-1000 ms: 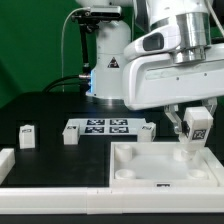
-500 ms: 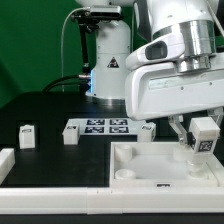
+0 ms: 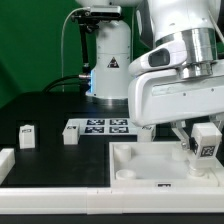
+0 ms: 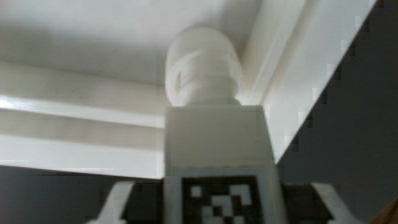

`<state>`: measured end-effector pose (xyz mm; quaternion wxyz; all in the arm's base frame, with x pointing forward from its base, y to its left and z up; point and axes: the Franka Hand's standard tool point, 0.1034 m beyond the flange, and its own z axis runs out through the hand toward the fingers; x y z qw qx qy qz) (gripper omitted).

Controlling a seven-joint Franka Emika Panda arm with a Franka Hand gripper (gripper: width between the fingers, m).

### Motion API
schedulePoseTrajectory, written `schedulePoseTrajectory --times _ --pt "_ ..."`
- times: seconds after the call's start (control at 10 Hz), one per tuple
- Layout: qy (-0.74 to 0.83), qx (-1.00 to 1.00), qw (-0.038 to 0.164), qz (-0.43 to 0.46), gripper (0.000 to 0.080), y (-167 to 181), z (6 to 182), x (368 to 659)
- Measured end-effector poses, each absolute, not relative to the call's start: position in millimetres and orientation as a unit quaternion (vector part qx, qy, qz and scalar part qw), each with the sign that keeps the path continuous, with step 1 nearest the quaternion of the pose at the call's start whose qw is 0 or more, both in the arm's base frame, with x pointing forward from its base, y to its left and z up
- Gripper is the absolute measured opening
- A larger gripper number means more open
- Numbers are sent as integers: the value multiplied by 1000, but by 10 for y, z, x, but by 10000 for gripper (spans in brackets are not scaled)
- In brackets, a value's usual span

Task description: Assemble one leg

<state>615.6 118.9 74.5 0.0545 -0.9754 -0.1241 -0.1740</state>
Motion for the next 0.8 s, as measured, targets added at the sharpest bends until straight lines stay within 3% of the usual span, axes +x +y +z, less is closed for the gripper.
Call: schedulePoseTrajectory --times 0.8 --pt "-112 -952 36 -283 287 1129 671 6112"
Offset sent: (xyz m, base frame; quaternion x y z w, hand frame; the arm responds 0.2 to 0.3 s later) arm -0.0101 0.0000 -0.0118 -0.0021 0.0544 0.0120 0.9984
